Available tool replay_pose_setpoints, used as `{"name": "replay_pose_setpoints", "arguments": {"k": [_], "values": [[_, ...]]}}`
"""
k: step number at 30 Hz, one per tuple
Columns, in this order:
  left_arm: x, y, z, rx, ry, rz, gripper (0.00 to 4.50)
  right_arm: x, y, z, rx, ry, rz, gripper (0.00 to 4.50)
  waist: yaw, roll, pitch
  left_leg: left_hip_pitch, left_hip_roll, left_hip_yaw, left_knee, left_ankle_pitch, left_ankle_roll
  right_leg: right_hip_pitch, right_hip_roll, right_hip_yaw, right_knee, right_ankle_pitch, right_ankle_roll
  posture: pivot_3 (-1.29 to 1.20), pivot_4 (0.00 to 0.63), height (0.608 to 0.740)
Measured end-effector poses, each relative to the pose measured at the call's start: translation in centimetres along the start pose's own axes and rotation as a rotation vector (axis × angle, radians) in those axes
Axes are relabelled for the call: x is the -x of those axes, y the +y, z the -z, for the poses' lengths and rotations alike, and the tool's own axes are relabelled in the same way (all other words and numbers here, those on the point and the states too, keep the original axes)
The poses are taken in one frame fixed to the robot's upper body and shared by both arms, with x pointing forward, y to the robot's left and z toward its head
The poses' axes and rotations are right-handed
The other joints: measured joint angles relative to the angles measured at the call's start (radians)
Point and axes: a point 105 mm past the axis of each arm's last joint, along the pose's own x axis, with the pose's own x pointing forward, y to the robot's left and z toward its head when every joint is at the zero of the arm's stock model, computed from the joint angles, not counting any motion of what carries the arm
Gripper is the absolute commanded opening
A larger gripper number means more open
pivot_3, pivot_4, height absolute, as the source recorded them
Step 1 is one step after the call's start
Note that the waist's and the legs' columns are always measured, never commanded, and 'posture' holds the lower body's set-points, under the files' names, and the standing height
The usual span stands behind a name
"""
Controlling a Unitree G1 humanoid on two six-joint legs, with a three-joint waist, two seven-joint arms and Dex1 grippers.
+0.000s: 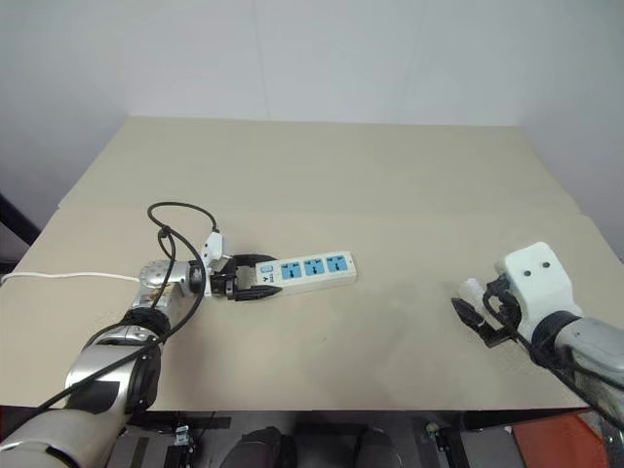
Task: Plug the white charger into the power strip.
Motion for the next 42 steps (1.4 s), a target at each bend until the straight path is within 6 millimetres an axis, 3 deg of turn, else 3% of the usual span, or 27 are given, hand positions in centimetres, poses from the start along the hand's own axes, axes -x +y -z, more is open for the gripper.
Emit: {"name": "replay_pose_setpoints", "arguments": {"k": [4, 7, 12, 22, 34, 42], "values": [[-0.7, -0.5, 0.0, -0.021, -0.008, 0.01, 3.27, -0.8, -2.2, -3.4, -0.007, 0.074, -0.022, 4.5, 0.001, 0.001, 0.0, 0.0, 0.0, 0.001, 0.001, -0.001, 0.001, -0.002, -0.001, 0.002, -0.001, 0.0, 0.0, 0.0, 0.15, 0.74], [-1.1, -0.7, -0.2, -0.044, -0.015, 0.012, 3.27, -1.8, -3.4, -4.3, -0.009, 0.189, -0.048, 4.5, 0.003, 0.002, -0.001, -0.001, -0.001, 0.001, 0.001, -0.001, 0.001, -0.002, -0.002, 0.002, -0.001, 0.0, 0.0, 0.0, 0.15, 0.74], [-1.6, -1.0, -0.3, -0.063, -0.027, 0.005, 3.27, -4.4, -3.6, -3.4, -0.023, 0.365, -0.136, 4.5, 0.003, 0.003, -0.002, -0.003, -0.003, 0.002, 0.002, -0.002, 0.003, -0.002, -0.004, 0.002, -0.001, 0.002, 0.003, 0.0, 0.15, 0.74], [-2.3, -1.6, -0.3, -0.043, -0.043, 0.025, 3.27, -7.7, -5.0, -2.0, -0.001, 0.547, -0.215, 4.5, 0.002, 0.006, -0.004, -0.005, -0.006, 0.003, 0.003, -0.002, 0.004, -0.003, -0.005, 0.002, -0.001, 0.003, 0.005, 0.0, 0.15, 0.74], [-2.4, -2.1, -0.3, -0.028, -0.036, 0.075, 3.27, -8.4, -5.6, -1.1, -0.049, 0.625, -0.243, 4.5, -0.002, 0.009, -0.005, -0.006, -0.005, 0.003, 0.003, -0.002, 0.003, -0.004, -0.005, 0.001, -0.001, 0.003, 0.005, 0.0, 0.15, 0.74], [-2.5, -2.2, -0.3, -0.027, -0.037, 0.078, 3.27, -9.2, -4.9, 1.2, -0.085, 0.686, -0.257, 4.5, -0.001, 0.009, -0.005, -0.006, -0.006, 0.003, 0.003, -0.002, 0.002, -0.004, -0.005, 0.001, -0.001, 0.003, 0.005, 0.0, 0.15, 0.74]]}}
